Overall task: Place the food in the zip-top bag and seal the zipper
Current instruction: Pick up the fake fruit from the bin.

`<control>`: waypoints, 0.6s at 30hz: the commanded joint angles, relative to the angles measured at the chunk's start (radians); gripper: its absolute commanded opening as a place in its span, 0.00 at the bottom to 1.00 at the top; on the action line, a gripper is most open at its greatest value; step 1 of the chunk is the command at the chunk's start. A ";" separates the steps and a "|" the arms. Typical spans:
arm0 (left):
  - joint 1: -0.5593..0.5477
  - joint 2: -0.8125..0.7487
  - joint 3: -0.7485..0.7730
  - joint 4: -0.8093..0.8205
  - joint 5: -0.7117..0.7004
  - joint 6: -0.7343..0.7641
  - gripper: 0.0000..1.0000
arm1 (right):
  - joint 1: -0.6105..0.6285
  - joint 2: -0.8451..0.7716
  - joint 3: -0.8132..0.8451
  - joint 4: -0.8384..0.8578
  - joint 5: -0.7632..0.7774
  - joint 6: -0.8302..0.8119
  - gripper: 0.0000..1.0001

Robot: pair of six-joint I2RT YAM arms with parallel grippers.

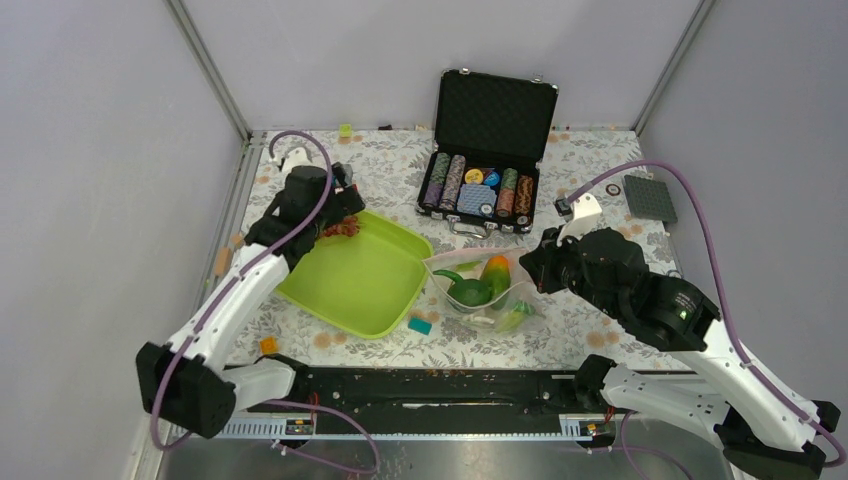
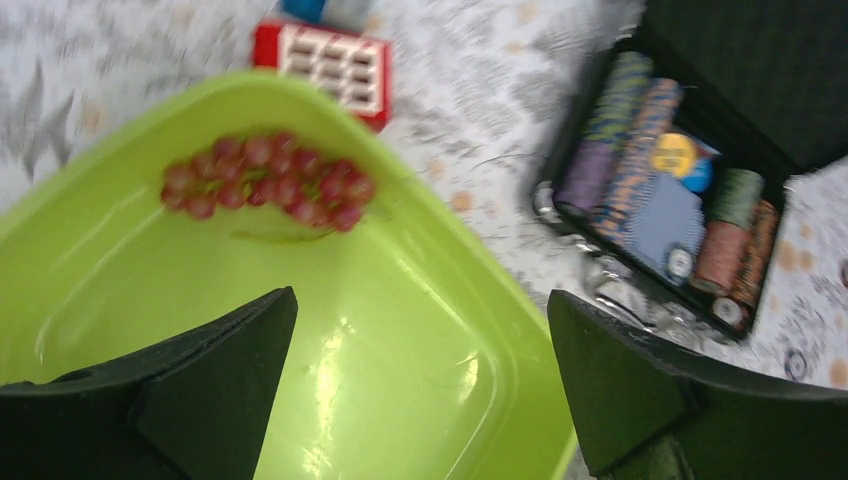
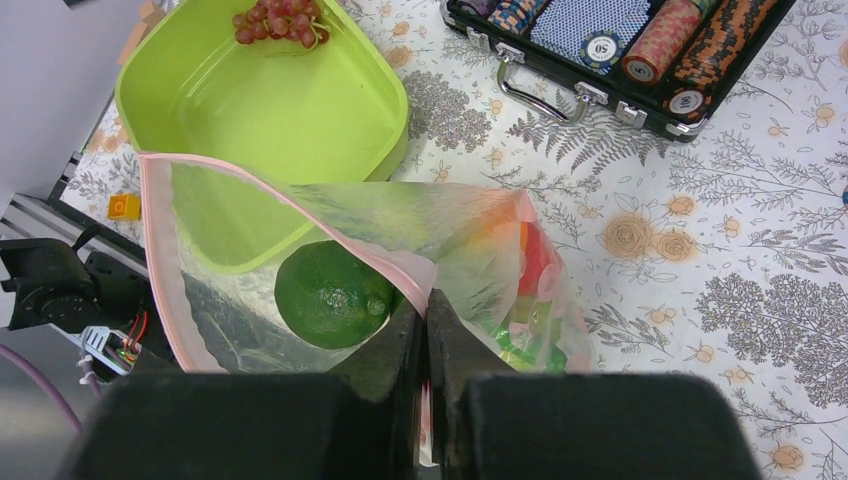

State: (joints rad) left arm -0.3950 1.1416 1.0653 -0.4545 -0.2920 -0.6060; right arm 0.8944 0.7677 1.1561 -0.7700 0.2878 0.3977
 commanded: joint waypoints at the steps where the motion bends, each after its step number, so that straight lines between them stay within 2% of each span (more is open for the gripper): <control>1: 0.127 0.080 -0.061 -0.026 0.091 -0.246 0.99 | -0.006 0.002 0.002 0.048 0.034 -0.011 0.06; 8: 0.253 0.214 -0.169 0.124 0.155 -0.466 0.98 | -0.006 -0.006 0.001 0.050 0.036 -0.012 0.06; 14: 0.265 0.296 -0.241 0.247 0.053 -0.728 0.96 | -0.006 -0.009 -0.005 0.063 0.022 -0.023 0.05; 18: 0.268 0.344 -0.250 0.297 0.003 -0.833 0.93 | -0.006 -0.008 -0.006 0.064 0.018 -0.028 0.05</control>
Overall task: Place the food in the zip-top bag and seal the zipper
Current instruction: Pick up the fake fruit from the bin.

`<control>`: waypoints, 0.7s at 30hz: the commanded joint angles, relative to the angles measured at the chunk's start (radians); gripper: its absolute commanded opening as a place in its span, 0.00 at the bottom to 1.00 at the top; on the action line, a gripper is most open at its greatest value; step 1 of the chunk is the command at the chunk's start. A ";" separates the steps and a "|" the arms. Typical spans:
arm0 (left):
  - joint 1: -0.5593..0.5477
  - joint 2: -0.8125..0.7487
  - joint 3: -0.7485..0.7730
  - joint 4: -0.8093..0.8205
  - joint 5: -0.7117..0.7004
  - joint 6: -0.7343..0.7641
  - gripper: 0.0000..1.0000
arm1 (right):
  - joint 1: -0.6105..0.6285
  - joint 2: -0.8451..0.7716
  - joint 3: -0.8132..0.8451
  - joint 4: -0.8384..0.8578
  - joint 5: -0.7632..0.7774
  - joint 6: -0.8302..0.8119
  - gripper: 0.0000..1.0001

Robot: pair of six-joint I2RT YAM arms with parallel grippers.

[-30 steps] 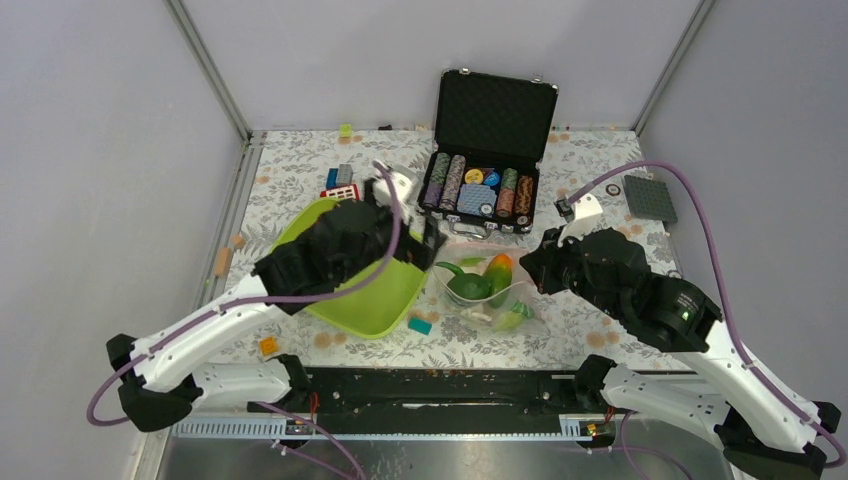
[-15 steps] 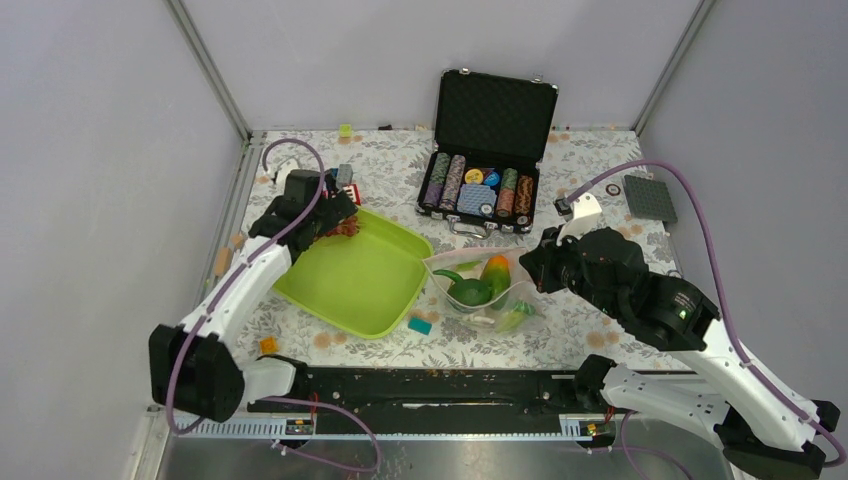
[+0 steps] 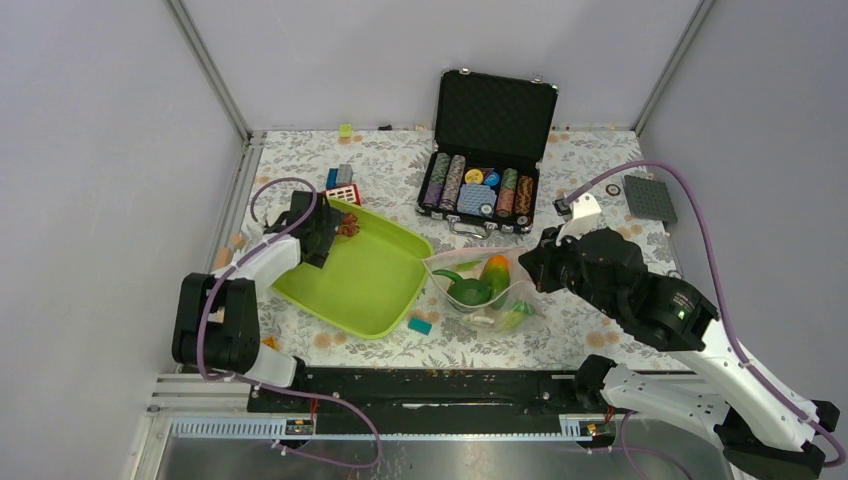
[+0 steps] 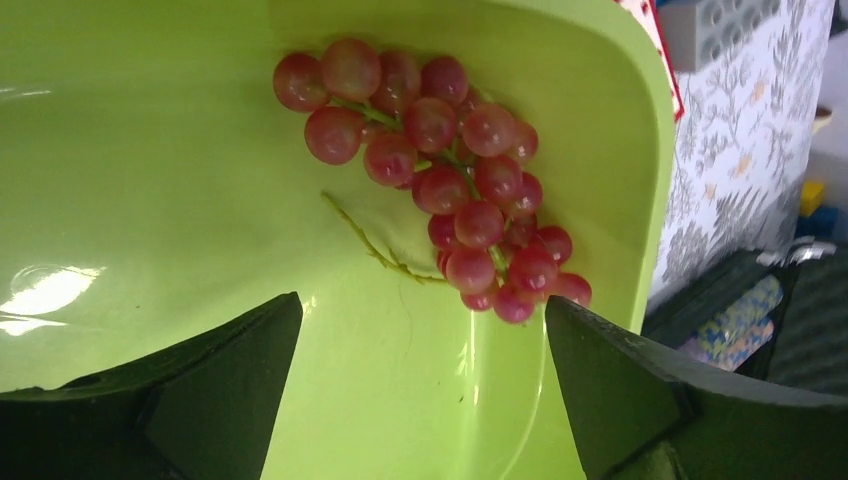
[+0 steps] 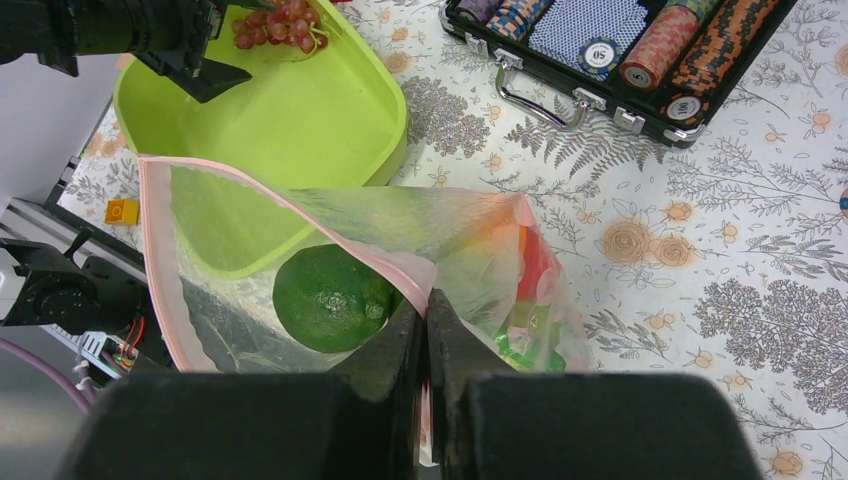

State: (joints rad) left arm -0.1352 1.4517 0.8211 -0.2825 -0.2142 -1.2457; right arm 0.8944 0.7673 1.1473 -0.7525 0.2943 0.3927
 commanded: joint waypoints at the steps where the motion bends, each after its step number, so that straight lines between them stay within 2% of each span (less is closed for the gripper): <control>1: 0.009 0.042 -0.005 0.128 -0.088 -0.207 0.93 | -0.006 -0.008 0.003 0.046 0.011 -0.025 0.05; 6: 0.013 0.073 0.008 0.120 -0.172 -0.258 0.90 | -0.006 -0.003 0.002 0.046 0.020 -0.039 0.05; 9: 0.017 0.110 0.020 0.136 -0.167 -0.274 0.88 | -0.006 0.012 0.008 0.048 0.021 -0.043 0.05; 21: 0.020 0.246 0.043 0.201 -0.115 -0.312 0.65 | -0.006 0.001 -0.007 0.071 0.040 -0.049 0.03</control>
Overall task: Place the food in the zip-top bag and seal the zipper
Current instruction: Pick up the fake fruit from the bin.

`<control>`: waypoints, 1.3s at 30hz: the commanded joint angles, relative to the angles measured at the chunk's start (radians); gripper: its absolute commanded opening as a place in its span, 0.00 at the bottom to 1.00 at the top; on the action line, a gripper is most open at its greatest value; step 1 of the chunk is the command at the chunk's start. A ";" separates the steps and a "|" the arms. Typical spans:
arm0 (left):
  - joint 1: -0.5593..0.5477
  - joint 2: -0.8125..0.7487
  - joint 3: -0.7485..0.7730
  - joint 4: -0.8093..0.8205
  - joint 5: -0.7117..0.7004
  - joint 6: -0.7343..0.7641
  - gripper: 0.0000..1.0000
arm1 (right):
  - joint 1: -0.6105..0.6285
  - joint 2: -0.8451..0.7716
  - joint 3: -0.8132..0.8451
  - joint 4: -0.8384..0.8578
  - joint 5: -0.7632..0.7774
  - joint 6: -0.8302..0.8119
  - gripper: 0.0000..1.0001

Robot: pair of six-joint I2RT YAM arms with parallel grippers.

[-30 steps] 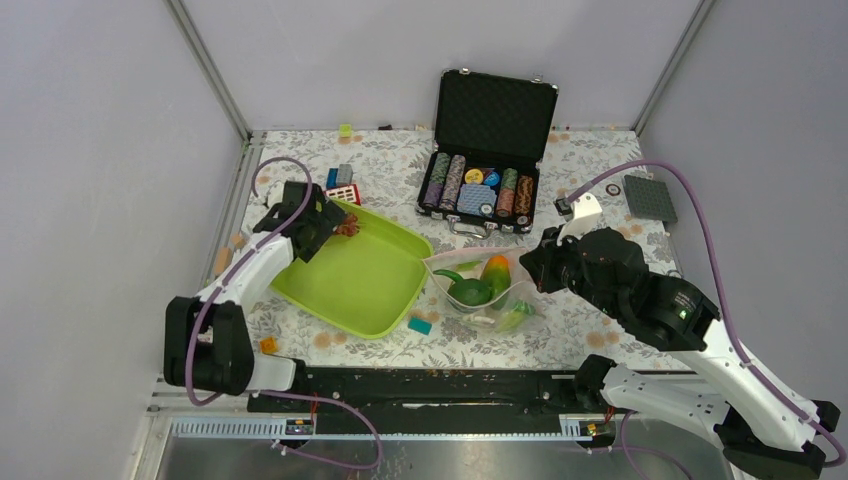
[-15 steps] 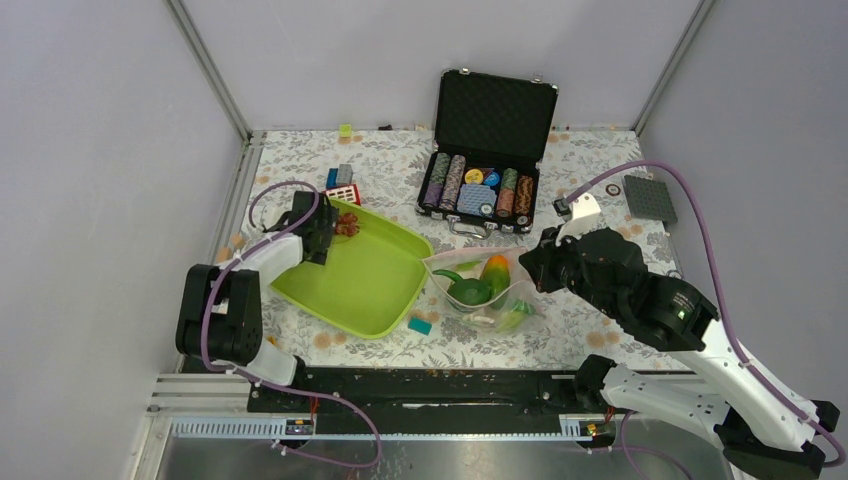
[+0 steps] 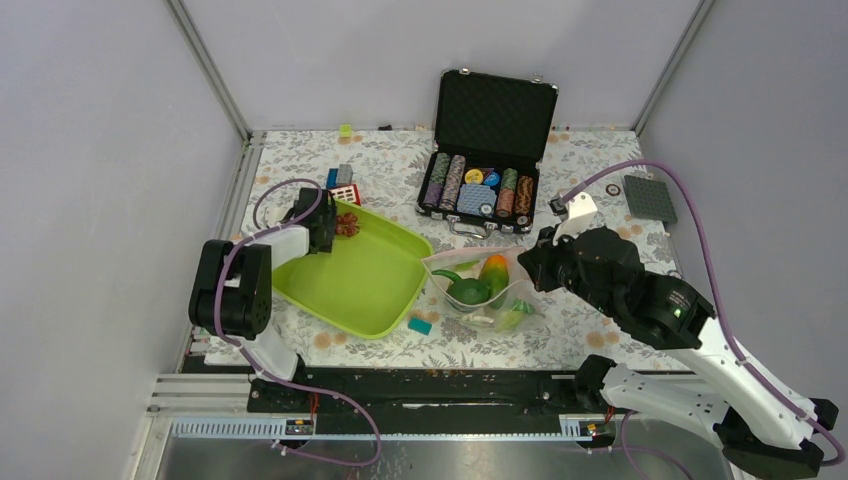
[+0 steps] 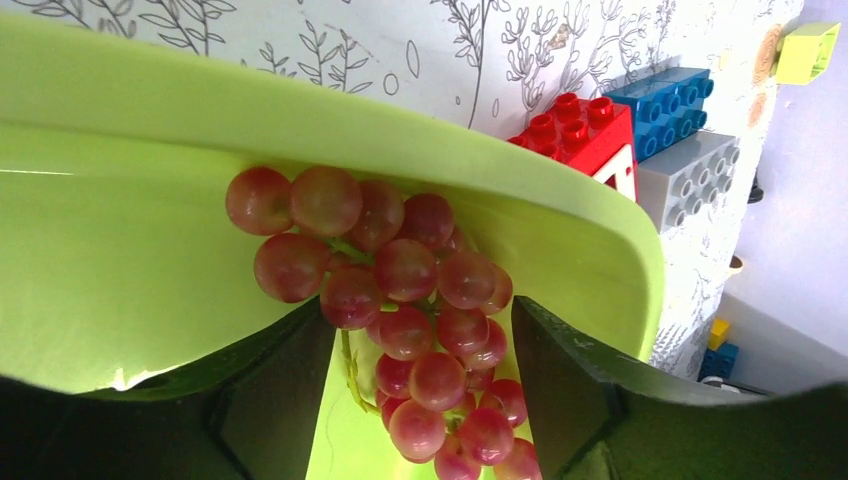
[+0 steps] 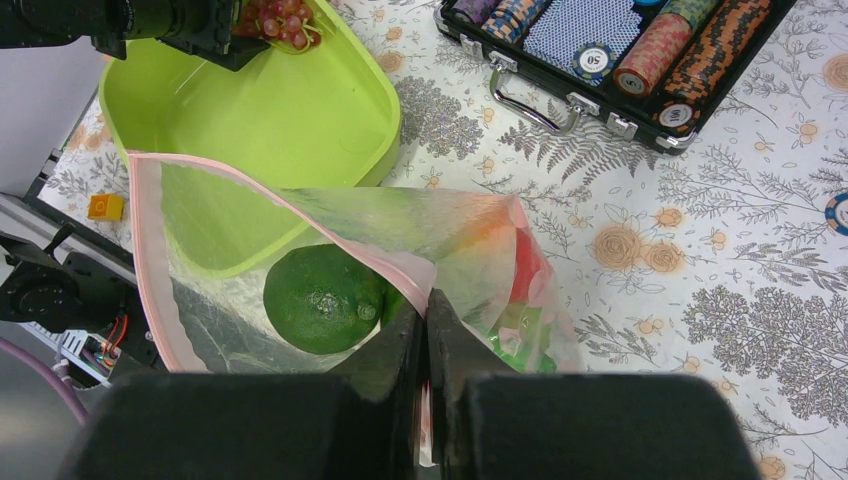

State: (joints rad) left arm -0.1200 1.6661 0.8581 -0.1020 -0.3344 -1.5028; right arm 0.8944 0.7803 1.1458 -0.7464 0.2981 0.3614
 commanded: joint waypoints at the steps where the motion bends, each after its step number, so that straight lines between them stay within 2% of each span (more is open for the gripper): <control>1: 0.005 0.033 0.006 0.029 0.006 -0.056 0.63 | -0.006 -0.011 -0.005 0.066 0.036 -0.017 0.02; 10: 0.005 0.049 0.016 0.055 0.035 -0.045 0.35 | -0.006 -0.021 -0.007 0.066 0.037 -0.011 0.01; 13: 0.005 0.051 0.018 0.058 0.041 -0.045 0.20 | -0.006 -0.035 -0.010 0.067 0.041 -0.009 0.00; 16: 0.005 0.045 0.016 0.060 0.056 -0.035 0.00 | -0.006 -0.041 -0.014 0.072 0.042 -0.009 0.00; 25: 0.005 -0.076 -0.041 0.062 0.065 0.028 0.00 | -0.006 -0.046 -0.014 0.072 0.031 0.000 0.00; 33: -0.008 -0.378 -0.185 0.087 0.057 0.113 0.00 | -0.006 -0.037 -0.009 0.063 0.008 0.022 0.00; 39: -0.038 -0.567 -0.204 0.047 0.071 0.235 0.00 | -0.006 -0.013 0.010 0.038 -0.001 0.046 0.00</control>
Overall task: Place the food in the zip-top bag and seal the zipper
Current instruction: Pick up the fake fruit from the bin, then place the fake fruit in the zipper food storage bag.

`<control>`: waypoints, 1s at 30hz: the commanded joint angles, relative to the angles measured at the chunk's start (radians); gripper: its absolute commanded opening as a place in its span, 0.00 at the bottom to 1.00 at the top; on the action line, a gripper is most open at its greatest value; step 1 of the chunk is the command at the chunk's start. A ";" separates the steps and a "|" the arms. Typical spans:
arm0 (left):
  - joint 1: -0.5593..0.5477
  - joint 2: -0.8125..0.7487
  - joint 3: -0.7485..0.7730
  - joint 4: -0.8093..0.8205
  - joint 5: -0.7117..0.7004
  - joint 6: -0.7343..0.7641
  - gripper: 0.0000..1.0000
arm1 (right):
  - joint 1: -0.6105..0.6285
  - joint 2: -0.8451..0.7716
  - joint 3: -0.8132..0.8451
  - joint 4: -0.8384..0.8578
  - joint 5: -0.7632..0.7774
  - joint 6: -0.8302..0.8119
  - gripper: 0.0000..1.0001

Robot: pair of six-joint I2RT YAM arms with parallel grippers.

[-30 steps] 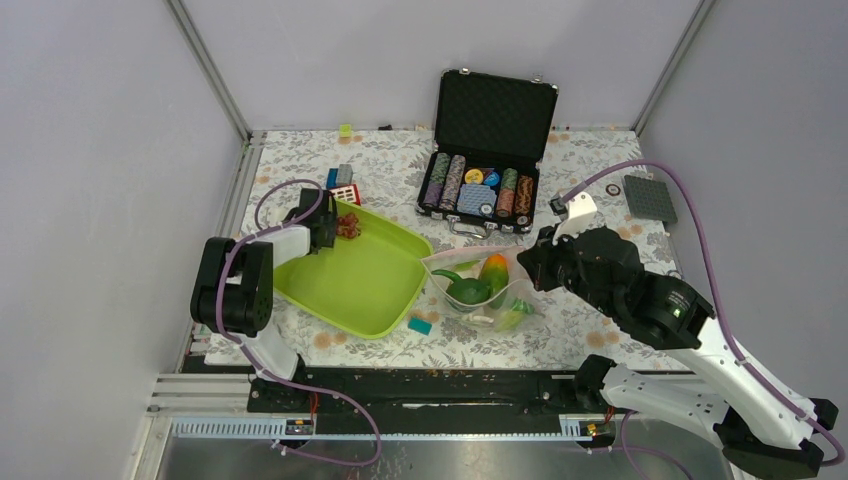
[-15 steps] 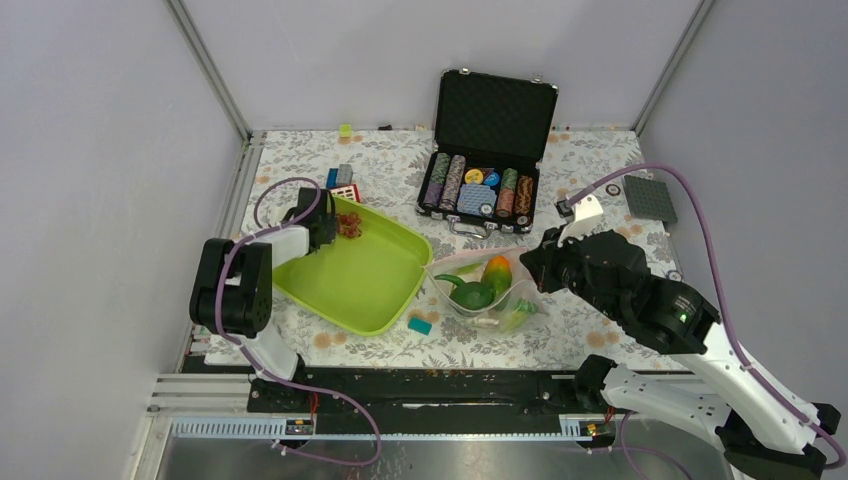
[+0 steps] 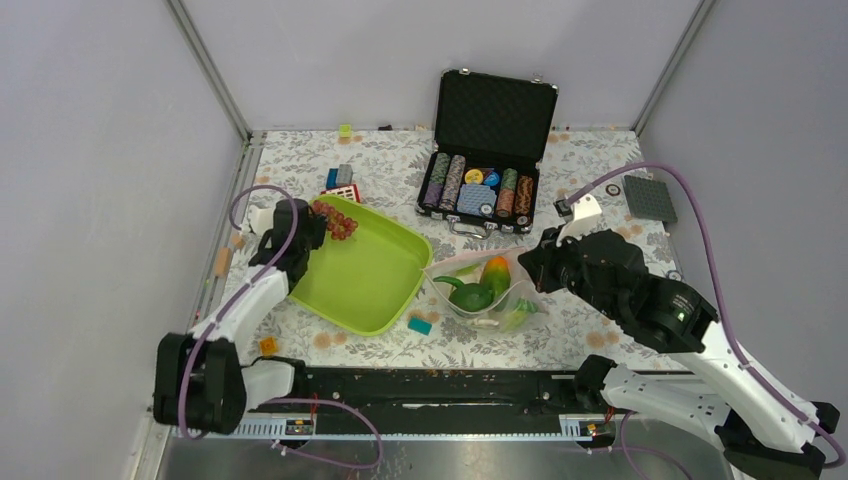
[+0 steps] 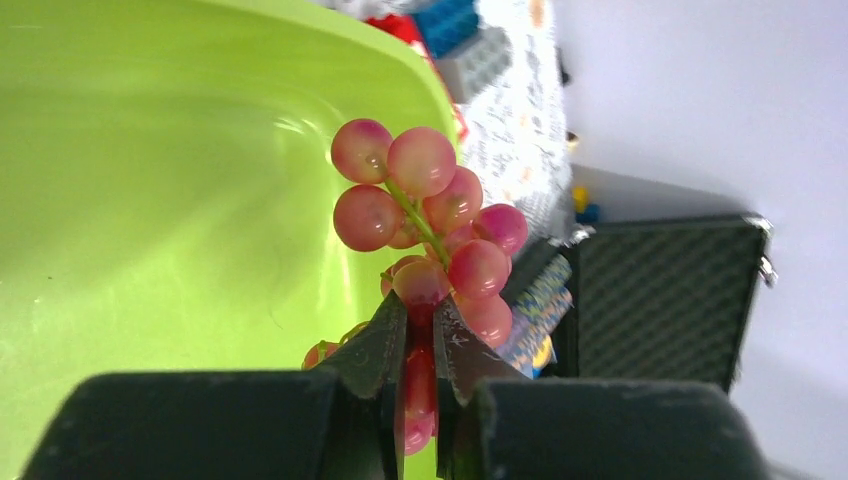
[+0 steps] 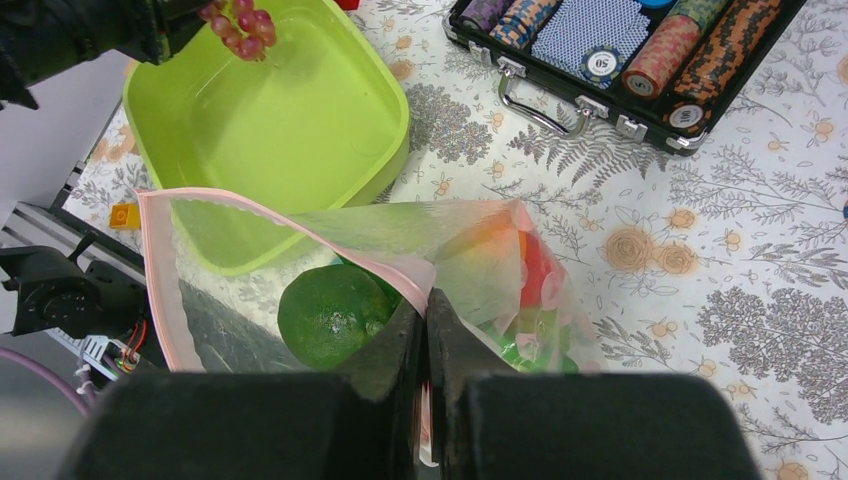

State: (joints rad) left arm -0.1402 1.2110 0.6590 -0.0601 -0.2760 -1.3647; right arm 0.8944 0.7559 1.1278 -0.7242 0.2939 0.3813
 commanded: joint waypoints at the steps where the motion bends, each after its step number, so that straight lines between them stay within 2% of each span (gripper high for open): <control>1: -0.023 -0.153 -0.004 0.003 0.022 0.122 0.00 | -0.006 0.013 0.033 0.003 0.011 0.034 0.00; 4: -0.040 -0.283 -0.008 0.049 0.086 0.218 0.00 | -0.006 0.005 0.041 -0.023 0.021 0.055 0.00; 7: -0.056 -0.363 0.034 0.168 0.258 0.362 0.00 | -0.006 -0.005 0.046 -0.029 0.014 0.058 0.00; 8: -0.074 -0.378 0.063 0.193 0.364 0.435 0.00 | -0.006 -0.005 0.052 -0.032 0.009 0.055 0.00; 11: -0.176 -0.397 0.169 0.255 0.568 0.585 0.00 | -0.006 0.002 0.069 -0.039 -0.005 0.057 0.00; 18: -0.509 -0.378 0.371 0.284 0.941 0.945 0.00 | -0.006 0.029 0.106 -0.050 -0.056 0.049 0.00; 22: -0.661 -0.315 0.490 0.152 0.998 1.130 0.00 | -0.006 0.050 0.149 -0.053 -0.138 0.034 0.00; 26: -0.771 -0.257 0.539 0.079 1.117 1.262 0.00 | -0.006 0.076 0.187 -0.069 -0.147 0.032 0.00; 30: -0.877 -0.231 0.526 0.033 1.031 1.382 0.00 | -0.006 0.088 0.200 -0.071 -0.174 0.037 0.00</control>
State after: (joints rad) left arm -0.9401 0.9497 1.1728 0.0338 0.7437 -0.1730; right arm 0.8940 0.8413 1.2659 -0.8349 0.1631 0.4229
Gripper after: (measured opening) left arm 0.069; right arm 0.055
